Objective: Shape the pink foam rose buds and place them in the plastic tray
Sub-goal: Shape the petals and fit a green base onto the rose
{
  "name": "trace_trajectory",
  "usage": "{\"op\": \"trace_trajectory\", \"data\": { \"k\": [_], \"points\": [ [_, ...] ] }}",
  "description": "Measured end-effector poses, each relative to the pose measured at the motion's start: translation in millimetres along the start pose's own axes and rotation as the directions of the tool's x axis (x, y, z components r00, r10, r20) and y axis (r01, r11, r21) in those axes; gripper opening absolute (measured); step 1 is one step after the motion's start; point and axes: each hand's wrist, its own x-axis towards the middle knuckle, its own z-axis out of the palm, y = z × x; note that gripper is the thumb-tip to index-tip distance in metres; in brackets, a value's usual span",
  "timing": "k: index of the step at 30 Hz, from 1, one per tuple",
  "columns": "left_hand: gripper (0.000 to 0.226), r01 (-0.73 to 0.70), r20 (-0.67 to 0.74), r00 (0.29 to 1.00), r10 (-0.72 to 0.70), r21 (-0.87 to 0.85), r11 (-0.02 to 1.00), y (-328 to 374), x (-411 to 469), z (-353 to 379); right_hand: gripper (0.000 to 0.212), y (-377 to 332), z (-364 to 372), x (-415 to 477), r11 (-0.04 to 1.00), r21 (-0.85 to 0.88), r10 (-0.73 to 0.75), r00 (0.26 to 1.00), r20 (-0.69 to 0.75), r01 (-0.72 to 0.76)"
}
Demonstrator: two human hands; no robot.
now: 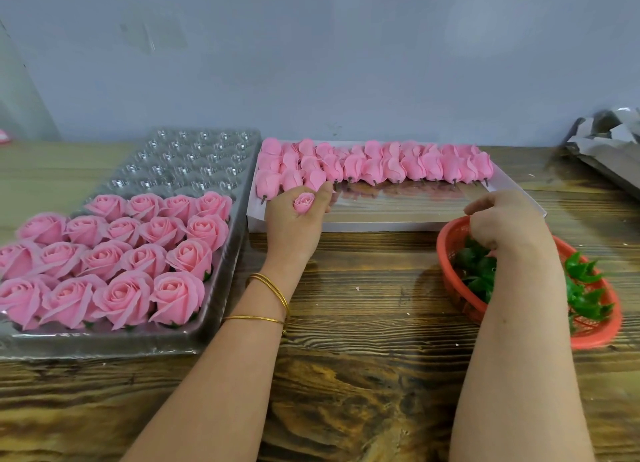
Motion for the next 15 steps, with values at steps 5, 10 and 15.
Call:
{"op": "trace_trajectory", "data": {
  "k": [5,10,15],
  "points": [
    [0.036,0.002,0.000,1.000,-0.002,-0.007,1.000,0.8,-0.7,0.6,0.026,0.6,1.4,2.7,0.999,-0.038,-0.003,0.999,-0.032,0.002],
    [0.036,0.009,0.000,1.000,-0.009,0.000,1.000,2.5,-1.5,0.4,0.033,-3.4,3.5,1.6,0.997,-0.050,-0.062,0.980,-0.191,0.054],
    [0.037,0.016,0.002,1.000,-0.016,-0.011,1.000,3.4,-2.7,0.0,0.026,-4.8,5.0,3.5,0.995,0.031,-0.076,0.947,-0.313,0.090]
  ]
}}
